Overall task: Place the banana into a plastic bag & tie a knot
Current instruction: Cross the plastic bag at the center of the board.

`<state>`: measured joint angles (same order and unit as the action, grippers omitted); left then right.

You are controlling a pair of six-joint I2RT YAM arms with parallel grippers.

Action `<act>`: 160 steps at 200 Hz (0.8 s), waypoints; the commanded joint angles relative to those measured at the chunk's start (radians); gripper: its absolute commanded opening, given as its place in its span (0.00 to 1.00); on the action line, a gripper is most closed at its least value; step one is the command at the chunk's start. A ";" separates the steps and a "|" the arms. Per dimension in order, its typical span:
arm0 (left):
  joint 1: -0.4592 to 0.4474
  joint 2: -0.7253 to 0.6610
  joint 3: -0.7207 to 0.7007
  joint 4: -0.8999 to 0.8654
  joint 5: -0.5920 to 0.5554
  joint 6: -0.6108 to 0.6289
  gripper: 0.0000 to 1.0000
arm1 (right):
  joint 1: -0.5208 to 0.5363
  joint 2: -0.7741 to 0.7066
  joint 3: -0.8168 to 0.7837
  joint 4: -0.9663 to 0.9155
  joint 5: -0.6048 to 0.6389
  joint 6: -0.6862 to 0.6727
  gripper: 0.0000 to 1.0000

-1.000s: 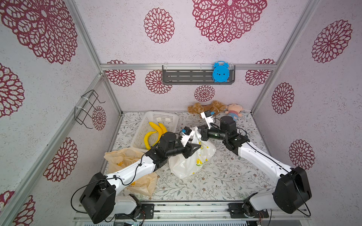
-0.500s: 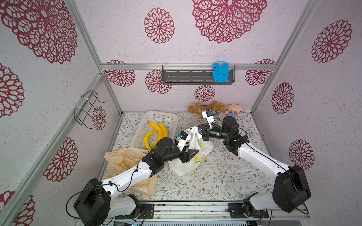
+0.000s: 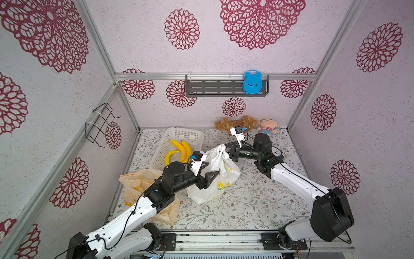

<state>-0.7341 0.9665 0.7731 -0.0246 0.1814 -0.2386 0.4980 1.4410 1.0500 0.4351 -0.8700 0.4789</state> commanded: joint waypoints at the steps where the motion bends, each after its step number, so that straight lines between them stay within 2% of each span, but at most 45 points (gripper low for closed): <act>1: 0.002 0.034 0.080 -0.066 -0.154 0.037 0.75 | -0.004 -0.005 0.008 0.028 -0.029 -0.029 0.00; 32: 0.012 0.153 0.159 -0.092 -0.251 0.091 0.78 | -0.002 -0.001 0.013 0.023 -0.040 -0.031 0.00; 50: 0.027 0.215 0.165 -0.055 -0.212 0.114 0.79 | -0.002 0.001 0.020 0.016 -0.042 -0.033 0.00; 72: 0.035 0.280 0.174 -0.041 -0.161 0.129 0.75 | -0.002 0.002 0.032 -0.003 -0.041 -0.038 0.00; 92: 0.040 0.301 0.166 -0.010 -0.105 0.119 0.60 | -0.002 -0.005 0.036 -0.028 -0.025 -0.057 0.00; 112: 0.038 0.299 0.151 0.015 -0.078 0.088 0.31 | -0.002 -0.008 0.039 -0.039 -0.011 -0.065 0.00; 131: 0.037 0.286 0.129 0.041 -0.066 0.058 0.12 | -0.004 -0.006 0.039 -0.036 0.002 -0.065 0.00; 160: 0.019 0.275 0.090 0.101 -0.036 0.007 0.01 | -0.003 0.004 0.041 -0.016 0.062 -0.044 0.00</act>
<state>-0.7029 1.2636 0.8959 0.0021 0.1032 -0.1810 0.4980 1.4475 1.0504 0.3828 -0.8600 0.4377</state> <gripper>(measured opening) 0.041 0.052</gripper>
